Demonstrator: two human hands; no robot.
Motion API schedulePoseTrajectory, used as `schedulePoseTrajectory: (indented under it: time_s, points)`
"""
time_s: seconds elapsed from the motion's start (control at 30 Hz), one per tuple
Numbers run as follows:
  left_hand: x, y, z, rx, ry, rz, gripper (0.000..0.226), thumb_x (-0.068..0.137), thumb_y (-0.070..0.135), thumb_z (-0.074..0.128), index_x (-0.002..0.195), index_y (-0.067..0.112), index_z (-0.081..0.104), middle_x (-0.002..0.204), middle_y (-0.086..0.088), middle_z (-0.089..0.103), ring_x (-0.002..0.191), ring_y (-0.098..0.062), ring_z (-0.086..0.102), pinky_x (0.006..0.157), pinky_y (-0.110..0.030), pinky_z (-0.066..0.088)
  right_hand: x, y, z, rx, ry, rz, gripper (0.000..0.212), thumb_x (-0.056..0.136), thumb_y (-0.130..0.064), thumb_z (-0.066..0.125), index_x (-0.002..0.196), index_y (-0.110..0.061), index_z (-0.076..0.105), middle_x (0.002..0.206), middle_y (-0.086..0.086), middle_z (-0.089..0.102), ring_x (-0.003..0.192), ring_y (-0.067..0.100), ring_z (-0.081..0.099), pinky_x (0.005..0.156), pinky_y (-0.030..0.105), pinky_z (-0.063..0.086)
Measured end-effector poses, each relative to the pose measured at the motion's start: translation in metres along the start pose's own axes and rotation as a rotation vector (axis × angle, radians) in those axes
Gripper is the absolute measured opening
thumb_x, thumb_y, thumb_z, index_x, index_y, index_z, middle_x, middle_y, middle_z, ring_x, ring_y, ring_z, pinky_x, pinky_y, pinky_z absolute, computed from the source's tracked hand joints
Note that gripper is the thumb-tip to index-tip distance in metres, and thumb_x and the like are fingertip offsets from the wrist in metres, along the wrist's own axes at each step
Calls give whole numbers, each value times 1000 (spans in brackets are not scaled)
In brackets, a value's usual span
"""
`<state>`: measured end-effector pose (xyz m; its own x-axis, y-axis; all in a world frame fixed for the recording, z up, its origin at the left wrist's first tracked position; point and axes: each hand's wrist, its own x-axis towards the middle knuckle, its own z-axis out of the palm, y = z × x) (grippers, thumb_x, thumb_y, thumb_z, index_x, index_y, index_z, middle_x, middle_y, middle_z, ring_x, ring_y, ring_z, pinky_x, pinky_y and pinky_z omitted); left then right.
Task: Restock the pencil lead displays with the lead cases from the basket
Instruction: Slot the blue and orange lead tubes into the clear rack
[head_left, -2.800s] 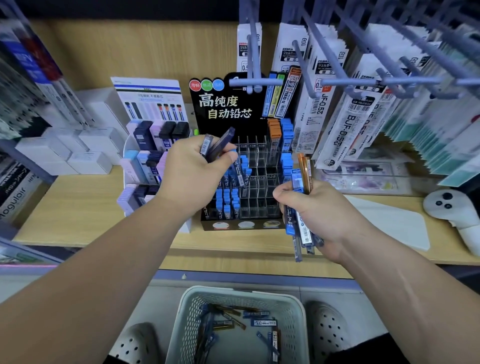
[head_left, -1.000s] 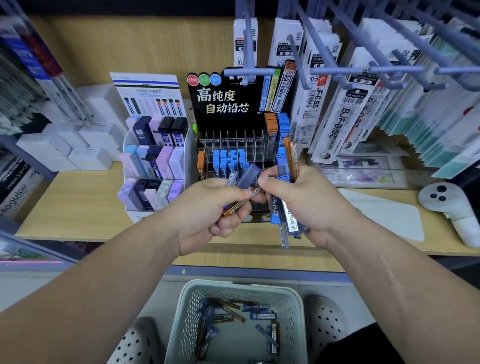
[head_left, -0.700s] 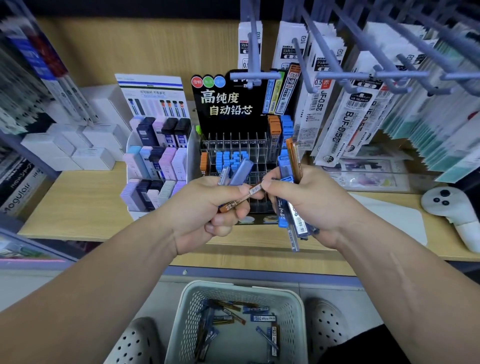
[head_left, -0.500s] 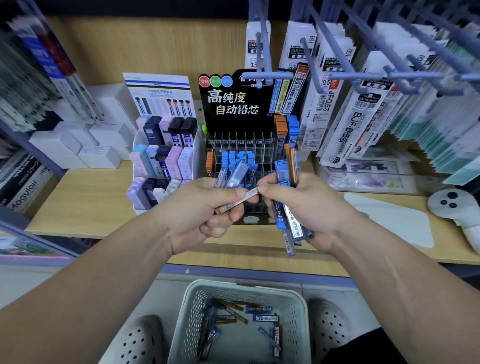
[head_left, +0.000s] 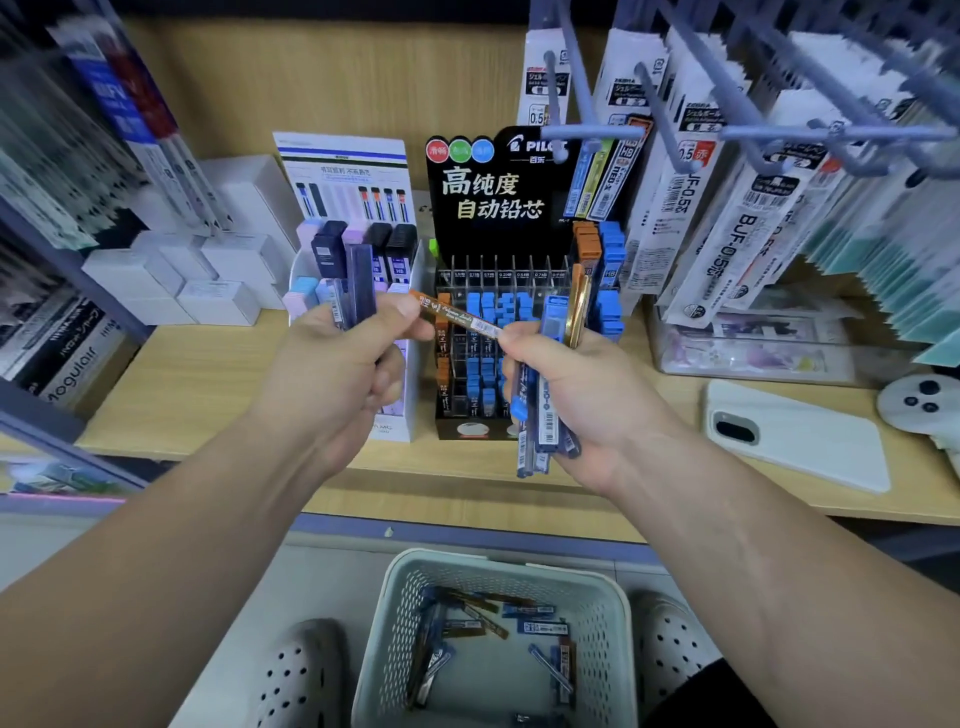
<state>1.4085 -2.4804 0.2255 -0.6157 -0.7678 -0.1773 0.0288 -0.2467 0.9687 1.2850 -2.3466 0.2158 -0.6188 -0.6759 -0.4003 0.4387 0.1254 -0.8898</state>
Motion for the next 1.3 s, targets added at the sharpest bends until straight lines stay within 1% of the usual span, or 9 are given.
schedulePoseTrajectory:
  time_s: [0.1, 0.23, 0.37, 0.5, 0.6, 0.7, 0.83, 1.03, 1.3]
  points:
    - [1, 0, -1, -1, 37, 51, 12, 96, 15, 62, 84, 15, 62, 80, -9, 68, 42, -12, 27, 41, -21, 22, 2, 10, 5, -147, -34, -23, 7, 85, -29, 76, 78, -30, 74, 80, 1, 64, 81, 25, 55, 73, 39, 45]
    - [5, -7, -9, 86, 42, 91, 18, 94, 13, 64, 76, 18, 62, 74, -9, 63, 49, -20, 22, 46, -23, 22, -2, 17, 7, -350, -112, -10, 8, 92, -20, 70, 93, -12, 70, 70, -4, 62, 66, 13, 56, 67, 28, 47]
    - [12, -21, -24, 446, 74, 135, 16, 91, 19, 68, 76, 16, 68, 52, 11, 50, 47, -11, 37, 49, -23, 34, 4, 7, -4, -317, -28, 4, 7, 91, -18, 72, 96, -13, 73, 77, -2, 65, 69, 15, 59, 63, 30, 48]
    - [15, -38, -26, 550, 39, 199, 10, 90, 21, 72, 80, 23, 72, 75, -4, 68, 65, -8, 53, 62, -20, 44, 13, 0, -20, -274, 54, -15, 4, 87, -23, 76, 89, -21, 75, 85, -2, 67, 81, 20, 58, 70, 35, 44]
    - [17, -45, -25, 567, 34, 255, 9, 89, 22, 73, 82, 26, 74, 71, 7, 67, 64, -5, 54, 61, -16, 43, 15, -1, -26, -271, 90, -2, 13, 84, -29, 78, 94, -21, 76, 90, -1, 69, 88, 23, 59, 78, 39, 43]
    - [19, -50, -23, 627, 10, 313, 8, 90, 21, 73, 82, 21, 74, 68, -5, 65, 63, -10, 51, 59, -23, 41, 15, -2, -29, -268, 96, 4, 21, 80, -32, 79, 97, -21, 75, 90, 1, 67, 89, 24, 57, 78, 39, 43]
    - [19, -52, -20, 742, -28, 443, 33, 88, 14, 75, 64, 33, 63, 58, 12, 54, 56, -5, 46, 56, -18, 37, 15, -4, -31, -266, 92, -2, 11, 87, -25, 77, 96, -20, 74, 83, 2, 66, 82, 22, 57, 73, 37, 44]
    - [25, -53, -24, 1072, -51, 644, 12, 79, 6, 74, 69, 11, 72, 69, -2, 64, 67, -20, 60, 63, -35, 46, 11, -6, -29, -285, 74, -29, 5, 91, -18, 73, 88, -22, 74, 73, 1, 65, 72, 19, 58, 62, 31, 43]
    - [24, -50, -20, 1221, -44, 594, 21, 81, 22, 75, 63, 16, 64, 62, 0, 59, 63, -22, 56, 56, -40, 49, 10, -5, -31, -298, 59, -32, 4, 90, -21, 75, 87, -24, 74, 74, -1, 67, 80, 20, 60, 72, 36, 44]
